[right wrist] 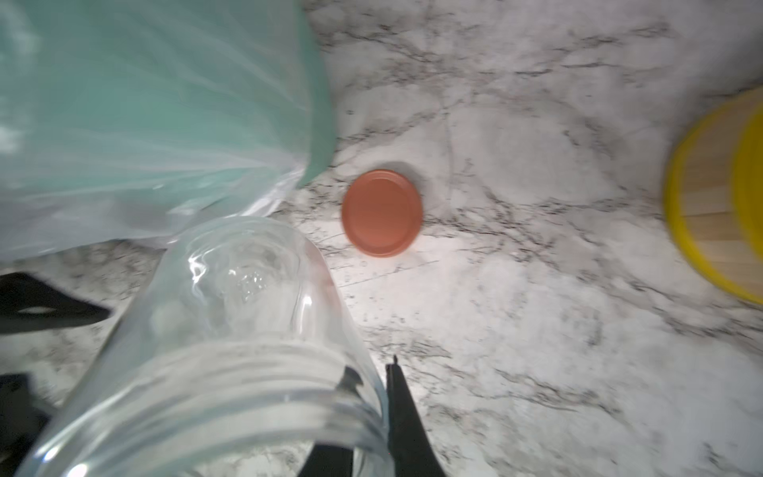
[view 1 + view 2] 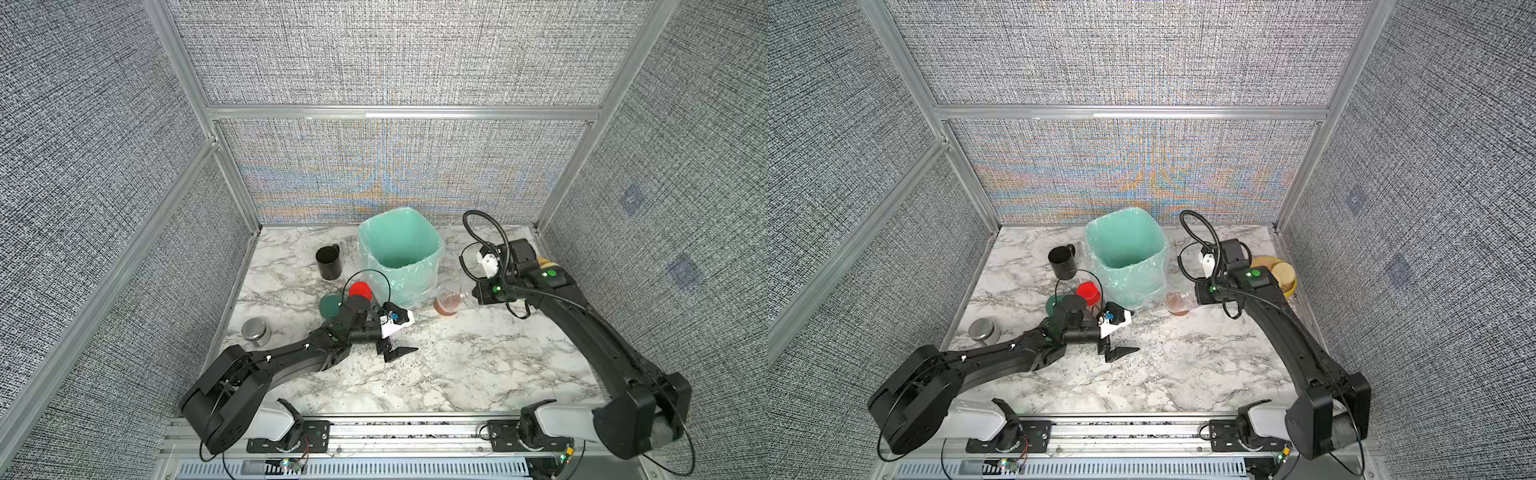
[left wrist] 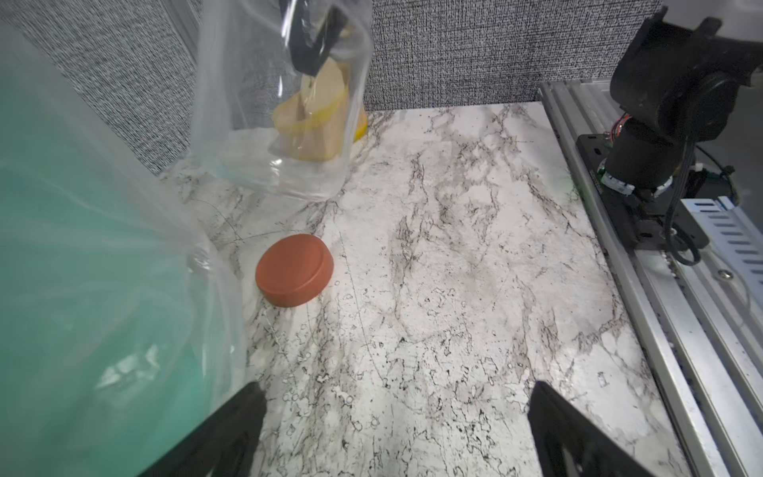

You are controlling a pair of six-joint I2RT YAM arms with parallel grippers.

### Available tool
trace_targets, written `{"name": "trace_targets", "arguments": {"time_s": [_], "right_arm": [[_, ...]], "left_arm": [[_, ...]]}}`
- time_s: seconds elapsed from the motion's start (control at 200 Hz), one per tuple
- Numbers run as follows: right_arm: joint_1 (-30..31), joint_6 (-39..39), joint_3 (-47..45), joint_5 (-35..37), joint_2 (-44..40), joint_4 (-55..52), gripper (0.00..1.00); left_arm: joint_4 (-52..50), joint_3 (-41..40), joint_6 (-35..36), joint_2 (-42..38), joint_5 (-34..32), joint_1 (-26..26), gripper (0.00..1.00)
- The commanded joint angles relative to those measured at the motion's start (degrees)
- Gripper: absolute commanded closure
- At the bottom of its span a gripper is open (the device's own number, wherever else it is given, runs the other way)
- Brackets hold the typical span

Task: Empty moldy peanuts from jars
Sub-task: Place the jar at the center of the board.

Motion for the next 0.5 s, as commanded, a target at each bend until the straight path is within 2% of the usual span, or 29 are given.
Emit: {"name": "trace_targets", "arguments": {"time_s": [0.0, 0.335, 0.49], "right_arm": [[-0.48, -1.86, 3.68, 11.96, 4.84, -4.37, 1.00], [-1.82, -1.95, 18.62, 29.84, 25.67, -13.31, 1.00], [-2.51, -2.51, 21.76, 33.13, 31.06, -13.41, 1.00]], "left_arm": [[-2.89, 0.74, -1.60, -4.72, -3.19, 0.13, 0.00], [-15.49, 0.22, -3.67, -23.59, -14.81, 0.47, 0.00], [-22.73, 0.83, -6.11, -28.73, -20.20, 1.81, 0.00]]}}
